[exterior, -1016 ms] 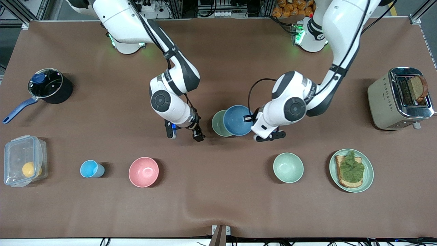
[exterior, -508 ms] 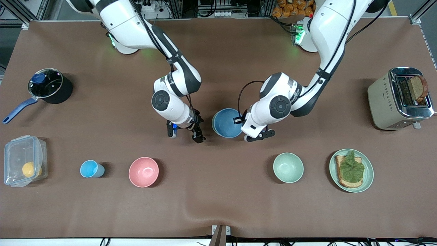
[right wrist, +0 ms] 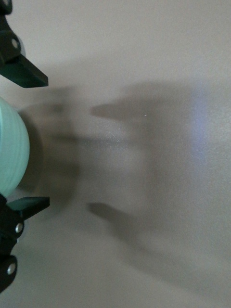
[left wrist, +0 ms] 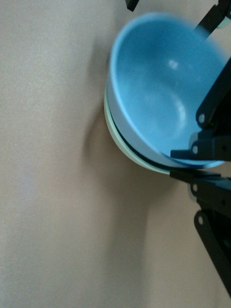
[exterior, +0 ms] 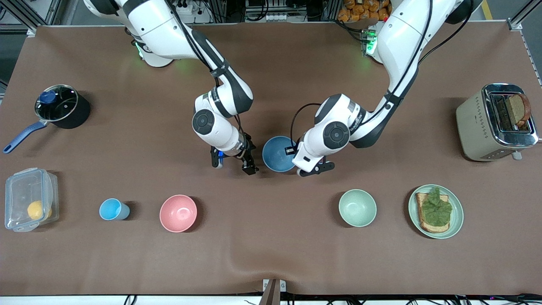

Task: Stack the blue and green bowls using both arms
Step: 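Lower the blue bowl into the green bowl and open the left gripper, then open the right gripper off the green bowl while the left gripper withdraws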

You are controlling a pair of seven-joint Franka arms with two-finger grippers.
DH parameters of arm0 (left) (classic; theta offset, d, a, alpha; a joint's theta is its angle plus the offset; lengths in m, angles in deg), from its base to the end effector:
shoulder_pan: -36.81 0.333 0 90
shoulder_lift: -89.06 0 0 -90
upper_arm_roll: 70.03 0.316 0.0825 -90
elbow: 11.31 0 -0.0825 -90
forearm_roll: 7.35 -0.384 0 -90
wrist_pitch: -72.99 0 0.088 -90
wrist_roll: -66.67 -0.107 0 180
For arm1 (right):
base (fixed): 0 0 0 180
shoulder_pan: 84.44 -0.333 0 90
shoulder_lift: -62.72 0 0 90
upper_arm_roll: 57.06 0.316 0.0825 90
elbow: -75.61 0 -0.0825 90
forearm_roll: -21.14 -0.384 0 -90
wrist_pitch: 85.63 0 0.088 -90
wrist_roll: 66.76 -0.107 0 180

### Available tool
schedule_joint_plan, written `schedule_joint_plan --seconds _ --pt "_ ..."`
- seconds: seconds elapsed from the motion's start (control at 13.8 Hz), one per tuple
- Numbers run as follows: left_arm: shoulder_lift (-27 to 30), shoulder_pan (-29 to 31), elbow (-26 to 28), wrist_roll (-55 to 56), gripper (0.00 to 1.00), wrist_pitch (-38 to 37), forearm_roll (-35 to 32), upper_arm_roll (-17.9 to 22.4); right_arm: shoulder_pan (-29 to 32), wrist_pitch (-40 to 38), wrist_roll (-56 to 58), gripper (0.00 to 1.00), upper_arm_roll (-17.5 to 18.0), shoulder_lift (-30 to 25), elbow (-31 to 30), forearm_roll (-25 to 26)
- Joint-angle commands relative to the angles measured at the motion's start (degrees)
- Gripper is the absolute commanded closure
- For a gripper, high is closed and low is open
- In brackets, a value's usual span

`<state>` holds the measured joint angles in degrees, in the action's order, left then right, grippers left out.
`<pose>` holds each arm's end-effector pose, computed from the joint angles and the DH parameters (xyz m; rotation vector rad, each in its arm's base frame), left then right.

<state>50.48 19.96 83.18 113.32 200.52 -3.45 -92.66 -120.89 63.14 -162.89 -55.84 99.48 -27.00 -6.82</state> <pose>0.5434 -0.4094 0.2412 2.9170 0.3535 -0.3558 0.5371 0.4014 0.2064 -2.1672 1.8724 0.3052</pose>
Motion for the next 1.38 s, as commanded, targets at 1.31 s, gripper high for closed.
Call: schedule_joint_plan --seconds 1.31 --pt "23.80 19.39 -1.24 -16.38 0.00 -17.20 -12.78 1.18 20.09 -46.79 25.18 0.00 -1.21 -15.13 1.44 6.07"
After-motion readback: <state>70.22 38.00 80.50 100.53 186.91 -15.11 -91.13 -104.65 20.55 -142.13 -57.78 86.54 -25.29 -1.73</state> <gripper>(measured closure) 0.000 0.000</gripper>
